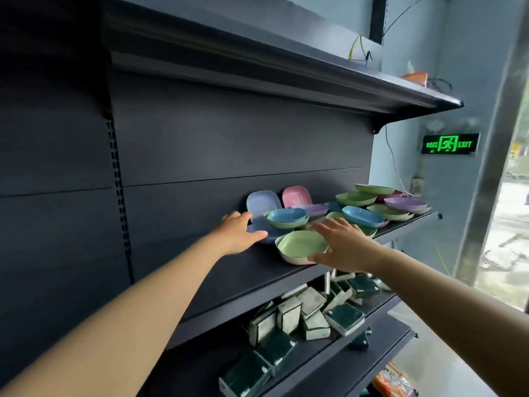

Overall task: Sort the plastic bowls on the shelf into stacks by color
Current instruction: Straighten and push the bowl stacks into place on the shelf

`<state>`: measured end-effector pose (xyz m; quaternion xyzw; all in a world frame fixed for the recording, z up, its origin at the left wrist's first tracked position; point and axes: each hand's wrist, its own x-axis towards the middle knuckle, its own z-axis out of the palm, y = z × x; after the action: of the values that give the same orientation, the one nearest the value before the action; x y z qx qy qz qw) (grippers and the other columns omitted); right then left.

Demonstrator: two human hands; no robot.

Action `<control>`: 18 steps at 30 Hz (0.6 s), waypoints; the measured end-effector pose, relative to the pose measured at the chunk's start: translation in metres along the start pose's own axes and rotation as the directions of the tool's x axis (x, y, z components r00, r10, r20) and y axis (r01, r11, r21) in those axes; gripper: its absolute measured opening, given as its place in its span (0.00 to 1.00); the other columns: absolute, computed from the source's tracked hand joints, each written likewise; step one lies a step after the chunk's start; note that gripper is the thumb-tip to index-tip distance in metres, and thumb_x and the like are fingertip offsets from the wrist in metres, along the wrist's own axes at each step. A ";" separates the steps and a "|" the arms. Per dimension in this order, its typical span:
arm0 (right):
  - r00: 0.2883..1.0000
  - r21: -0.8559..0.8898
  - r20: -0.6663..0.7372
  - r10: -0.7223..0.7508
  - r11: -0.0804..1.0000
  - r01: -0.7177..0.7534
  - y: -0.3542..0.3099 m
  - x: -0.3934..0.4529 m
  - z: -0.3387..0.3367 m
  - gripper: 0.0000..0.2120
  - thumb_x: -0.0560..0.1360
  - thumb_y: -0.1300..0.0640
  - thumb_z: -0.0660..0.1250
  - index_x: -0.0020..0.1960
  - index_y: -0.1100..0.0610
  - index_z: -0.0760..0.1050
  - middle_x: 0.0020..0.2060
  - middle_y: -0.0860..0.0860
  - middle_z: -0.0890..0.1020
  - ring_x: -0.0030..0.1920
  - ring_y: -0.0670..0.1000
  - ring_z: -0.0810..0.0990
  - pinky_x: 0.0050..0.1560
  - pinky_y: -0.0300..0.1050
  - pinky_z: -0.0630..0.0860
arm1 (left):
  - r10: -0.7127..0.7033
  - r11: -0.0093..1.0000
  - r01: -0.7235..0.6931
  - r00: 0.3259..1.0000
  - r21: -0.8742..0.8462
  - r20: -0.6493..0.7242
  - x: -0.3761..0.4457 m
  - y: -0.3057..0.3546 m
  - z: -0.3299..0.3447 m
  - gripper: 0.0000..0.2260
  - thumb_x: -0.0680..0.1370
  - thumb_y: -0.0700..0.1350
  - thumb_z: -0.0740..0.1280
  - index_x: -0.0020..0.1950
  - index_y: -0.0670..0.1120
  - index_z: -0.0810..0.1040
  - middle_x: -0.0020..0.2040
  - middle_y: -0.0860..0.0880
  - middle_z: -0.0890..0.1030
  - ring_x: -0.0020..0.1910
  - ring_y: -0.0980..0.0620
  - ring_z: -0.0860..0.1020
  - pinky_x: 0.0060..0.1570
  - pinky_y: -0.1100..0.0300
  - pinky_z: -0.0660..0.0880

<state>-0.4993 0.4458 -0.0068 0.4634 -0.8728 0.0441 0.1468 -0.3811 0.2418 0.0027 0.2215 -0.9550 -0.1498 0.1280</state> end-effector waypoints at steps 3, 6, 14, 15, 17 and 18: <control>1.000 -0.006 -0.005 0.028 1.000 -0.028 0.049 0.039 -0.003 0.32 0.74 0.39 0.63 0.74 0.49 0.59 0.71 0.52 0.64 0.72 0.55 0.60 0.70 0.53 0.61 | 0.009 1.000 -0.009 1.000 0.022 -0.010 0.055 0.022 0.009 0.29 0.78 0.60 0.59 0.75 0.48 0.59 0.75 0.47 0.60 0.73 0.47 0.59 0.66 0.53 0.62; 0.997 0.060 -0.048 0.064 0.996 -0.061 0.095 0.073 0.001 0.32 0.73 0.39 0.64 0.73 0.50 0.62 0.70 0.51 0.67 0.71 0.55 0.62 0.69 0.53 0.63 | 0.001 0.999 0.000 1.000 0.033 -0.019 0.108 0.037 0.018 0.30 0.77 0.61 0.60 0.74 0.47 0.61 0.75 0.47 0.61 0.73 0.46 0.61 0.67 0.54 0.62; 0.998 0.216 0.058 -0.001 0.976 -0.012 0.214 0.134 0.024 0.21 0.74 0.47 0.69 0.65 0.50 0.73 0.63 0.47 0.75 0.55 0.45 0.72 0.53 0.36 0.64 | -0.042 0.999 0.041 0.999 0.013 0.015 0.201 0.067 0.062 0.29 0.77 0.61 0.60 0.73 0.48 0.63 0.72 0.48 0.67 0.67 0.47 0.69 0.62 0.57 0.67; 0.996 0.226 0.086 -0.017 0.974 -0.003 0.230 0.144 0.030 0.21 0.73 0.48 0.70 0.64 0.50 0.73 0.62 0.46 0.76 0.53 0.43 0.71 0.52 0.36 0.64 | -0.057 0.998 0.057 0.998 -0.003 0.019 0.211 0.069 0.067 0.29 0.76 0.61 0.61 0.73 0.49 0.64 0.71 0.48 0.68 0.65 0.47 0.71 0.61 0.58 0.68; 0.991 0.238 0.126 -0.044 0.971 0.013 0.260 0.166 0.041 0.22 0.71 0.48 0.72 0.63 0.49 0.74 0.61 0.45 0.77 0.52 0.43 0.72 0.52 0.36 0.66 | -0.094 0.995 0.095 0.995 -0.037 0.029 0.231 0.074 0.075 0.28 0.76 0.61 0.62 0.72 0.49 0.65 0.70 0.48 0.70 0.64 0.48 0.72 0.60 0.58 0.70; 0.987 0.240 0.147 -0.060 0.971 0.023 0.272 0.177 0.046 0.23 0.70 0.48 0.73 0.63 0.48 0.74 0.61 0.44 0.77 0.53 0.43 0.73 0.51 0.37 0.66 | -0.112 0.993 0.113 0.993 -0.040 0.037 0.241 0.076 0.079 0.28 0.76 0.60 0.63 0.72 0.49 0.66 0.69 0.49 0.70 0.65 0.48 0.72 0.61 0.58 0.69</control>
<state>-0.8261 0.4495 0.0175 0.4978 -0.8600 0.1094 0.0237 -0.6443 0.2136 -0.0009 0.2695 -0.9397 -0.1809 0.1075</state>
